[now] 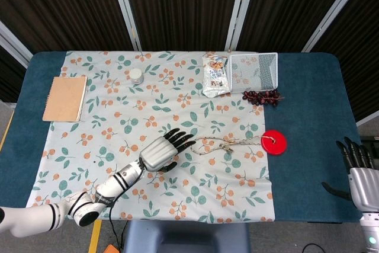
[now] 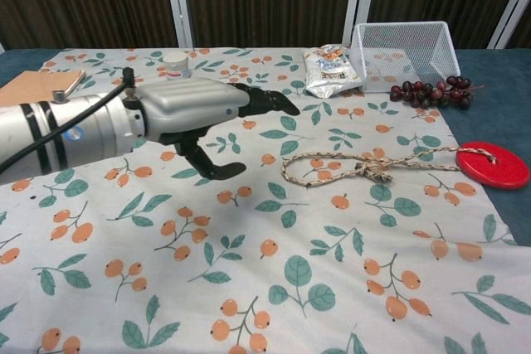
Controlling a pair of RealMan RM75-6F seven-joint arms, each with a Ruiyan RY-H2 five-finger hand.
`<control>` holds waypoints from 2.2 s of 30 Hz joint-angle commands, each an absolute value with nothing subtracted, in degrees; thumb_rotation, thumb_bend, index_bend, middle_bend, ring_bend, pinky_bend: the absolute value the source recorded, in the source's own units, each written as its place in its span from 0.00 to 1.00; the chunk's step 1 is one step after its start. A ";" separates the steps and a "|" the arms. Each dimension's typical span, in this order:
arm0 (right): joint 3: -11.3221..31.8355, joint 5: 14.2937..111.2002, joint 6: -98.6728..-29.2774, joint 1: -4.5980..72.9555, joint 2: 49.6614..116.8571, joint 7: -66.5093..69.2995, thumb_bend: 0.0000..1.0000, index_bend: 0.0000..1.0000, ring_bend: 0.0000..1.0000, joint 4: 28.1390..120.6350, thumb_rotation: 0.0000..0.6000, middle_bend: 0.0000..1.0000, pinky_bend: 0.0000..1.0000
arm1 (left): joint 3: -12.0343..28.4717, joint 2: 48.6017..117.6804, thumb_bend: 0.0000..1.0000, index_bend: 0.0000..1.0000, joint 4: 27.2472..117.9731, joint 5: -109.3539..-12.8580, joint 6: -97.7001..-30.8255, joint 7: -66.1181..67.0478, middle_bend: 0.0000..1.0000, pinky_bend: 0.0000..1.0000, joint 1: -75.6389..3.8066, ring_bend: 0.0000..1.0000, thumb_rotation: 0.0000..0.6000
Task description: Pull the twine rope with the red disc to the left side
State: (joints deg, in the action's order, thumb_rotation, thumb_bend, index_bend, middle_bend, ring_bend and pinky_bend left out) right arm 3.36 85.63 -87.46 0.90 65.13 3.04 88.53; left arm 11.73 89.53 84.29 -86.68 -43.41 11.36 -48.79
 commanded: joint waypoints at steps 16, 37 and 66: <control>3.76 84.74 -87.28 0.57 65.81 5.50 0.07 0.00 0.00 86.33 1.00 0.00 0.00 | 12.21 97.54 0.46 0.01 73.16 -75.68 -31.82 16.90 0.00 0.06 -60.28 0.00 1.00; 4.34 83.89 -86.41 0.93 66.39 6.19 0.07 0.00 0.00 85.24 1.00 0.00 0.00 | 7.51 96.55 0.47 0.29 71.44 -65.16 -31.06 26.07 0.00 0.05 -64.26 0.00 1.00; 4.09 84.14 -85.58 1.44 66.94 4.45 0.07 0.00 0.00 85.91 1.00 0.00 0.00 | 3.78 91.81 0.62 0.85 76.44 -58.72 -38.66 31.53 0.00 0.08 -64.29 0.00 1.00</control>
